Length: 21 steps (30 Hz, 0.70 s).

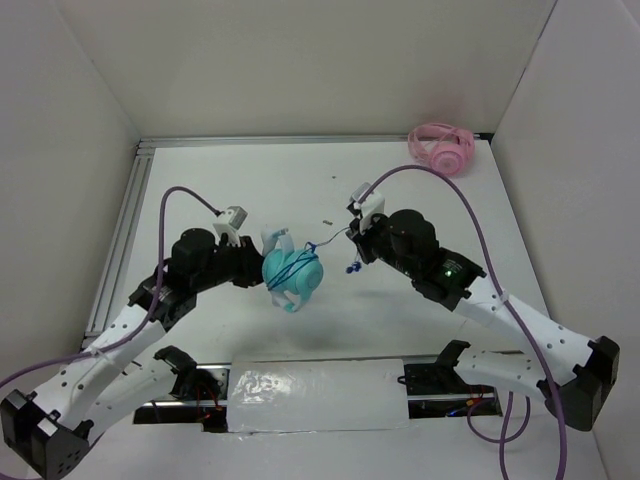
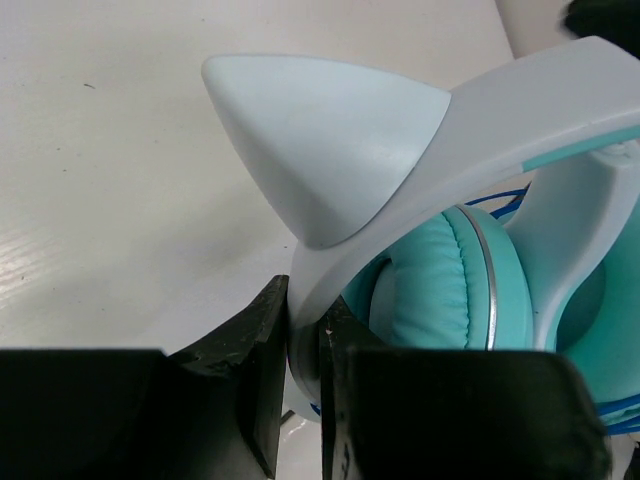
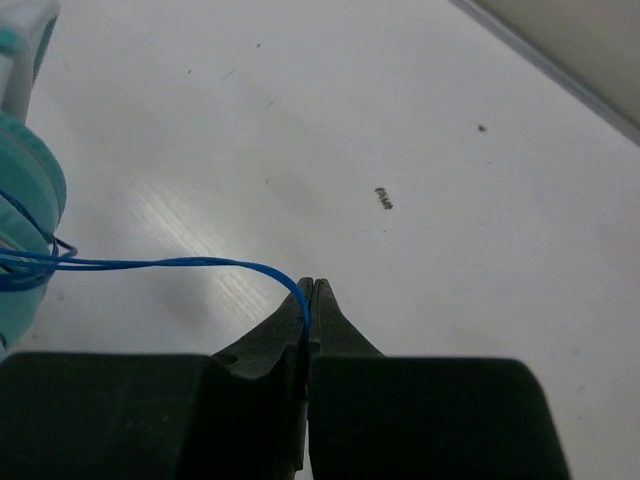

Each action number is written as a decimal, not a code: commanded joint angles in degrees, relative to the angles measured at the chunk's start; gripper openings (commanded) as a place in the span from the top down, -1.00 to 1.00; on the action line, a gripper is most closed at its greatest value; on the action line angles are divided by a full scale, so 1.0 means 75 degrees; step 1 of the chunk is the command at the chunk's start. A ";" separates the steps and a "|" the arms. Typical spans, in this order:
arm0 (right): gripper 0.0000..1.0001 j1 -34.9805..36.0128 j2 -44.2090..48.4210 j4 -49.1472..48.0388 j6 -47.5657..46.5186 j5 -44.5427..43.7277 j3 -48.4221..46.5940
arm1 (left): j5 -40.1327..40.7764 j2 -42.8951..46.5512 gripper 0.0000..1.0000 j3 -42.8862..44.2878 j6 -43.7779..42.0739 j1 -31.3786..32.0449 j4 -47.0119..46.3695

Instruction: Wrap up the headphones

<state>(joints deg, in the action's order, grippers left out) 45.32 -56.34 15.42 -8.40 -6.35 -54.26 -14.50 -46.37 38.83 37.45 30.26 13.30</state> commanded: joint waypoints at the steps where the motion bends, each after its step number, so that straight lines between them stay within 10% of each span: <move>1: 1.00 -0.0042 -0.0047 -0.1059 0.0346 0.0811 0.0482 | -0.0493 0.0323 1.00 0.0728 0.0080 0.0031 -0.0438; 21: 0.71 0.0016 -0.0820 -0.5346 0.0441 0.2240 0.2231 | -0.2273 0.0675 1.00 0.1736 0.0619 0.0020 -0.0906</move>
<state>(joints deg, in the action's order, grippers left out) 45.34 -60.55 -12.19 -4.14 7.09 -38.44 -25.74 -41.93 46.78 39.42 30.26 14.85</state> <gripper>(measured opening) 0.142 0.262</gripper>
